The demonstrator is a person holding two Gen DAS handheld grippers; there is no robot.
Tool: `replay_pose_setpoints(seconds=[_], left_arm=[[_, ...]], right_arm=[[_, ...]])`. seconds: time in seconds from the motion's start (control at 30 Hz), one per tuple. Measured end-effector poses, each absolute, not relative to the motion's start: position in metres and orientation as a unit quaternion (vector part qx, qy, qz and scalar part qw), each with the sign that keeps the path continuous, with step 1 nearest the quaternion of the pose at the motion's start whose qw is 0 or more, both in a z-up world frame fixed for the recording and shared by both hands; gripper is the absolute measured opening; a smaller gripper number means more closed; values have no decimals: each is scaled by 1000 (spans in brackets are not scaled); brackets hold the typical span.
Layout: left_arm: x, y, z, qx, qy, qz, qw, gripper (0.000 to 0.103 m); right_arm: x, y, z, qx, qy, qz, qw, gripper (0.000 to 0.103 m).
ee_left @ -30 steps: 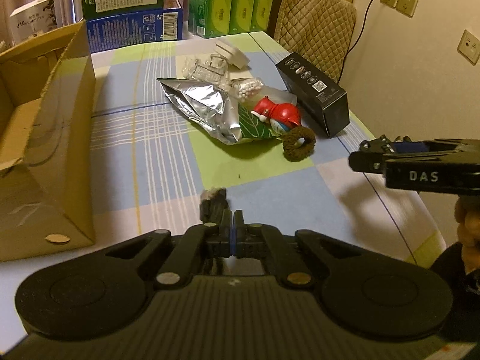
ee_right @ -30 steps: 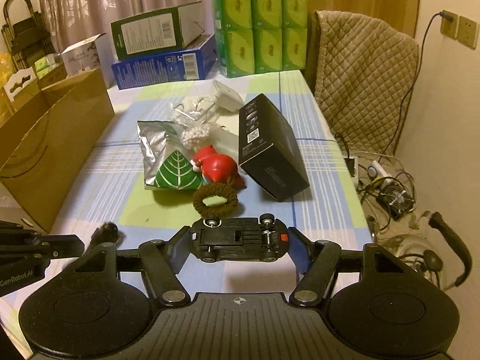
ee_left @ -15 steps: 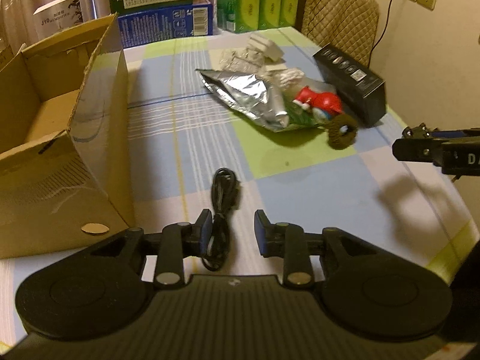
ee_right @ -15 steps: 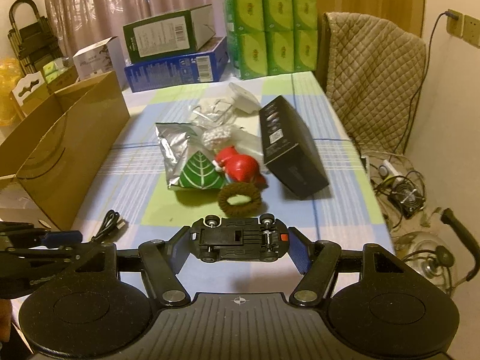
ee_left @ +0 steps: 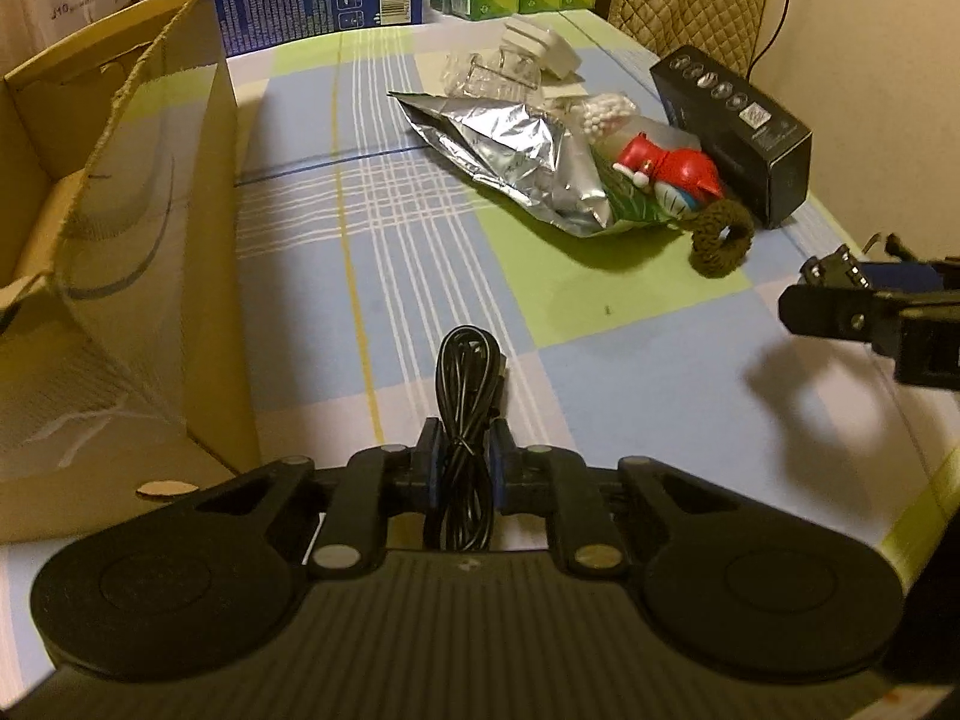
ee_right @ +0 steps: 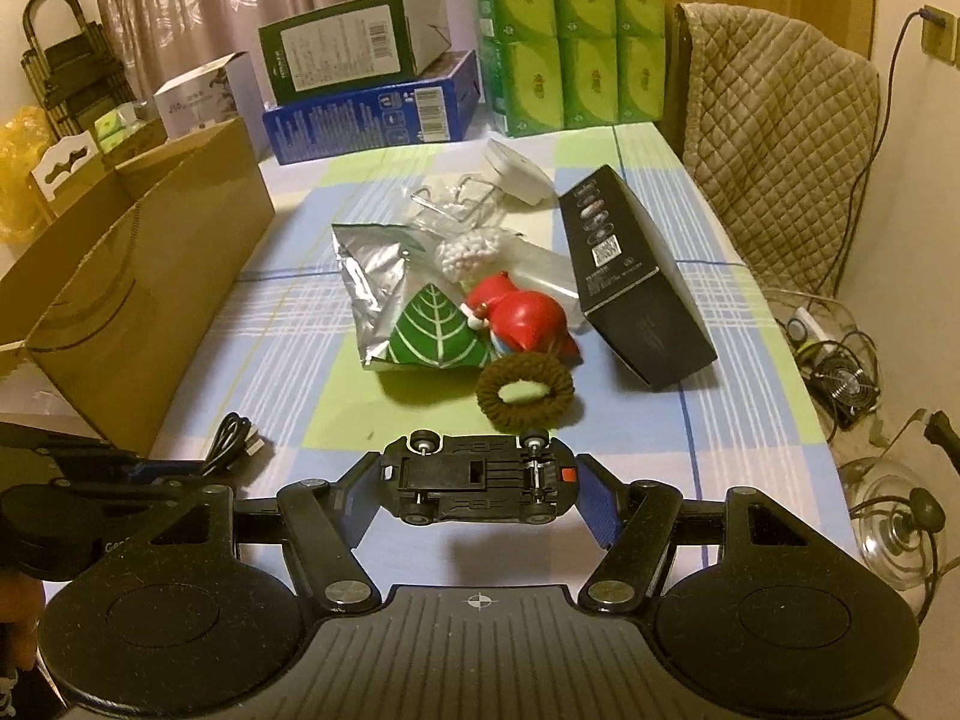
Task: Organize objects
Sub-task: 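Carry the cable in left tool and car in right tool over the cardboard box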
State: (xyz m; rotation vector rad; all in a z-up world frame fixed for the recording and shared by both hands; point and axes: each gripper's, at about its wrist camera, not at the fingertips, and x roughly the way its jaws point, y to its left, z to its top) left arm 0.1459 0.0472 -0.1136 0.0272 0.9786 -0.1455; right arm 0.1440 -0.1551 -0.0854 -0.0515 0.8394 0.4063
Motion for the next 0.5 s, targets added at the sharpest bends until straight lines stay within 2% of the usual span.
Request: replay_pose_setpoints(seconds=[0.23,0.5], left_arm=[[125,50,-80,-2,445,-68,893,12],[105,74,-8,-22,389,-55,920,12]], right_arm=[[126,-149,-59,-25,382,205,900,64],[108,-121,-12,-30,339,245,908,64]])
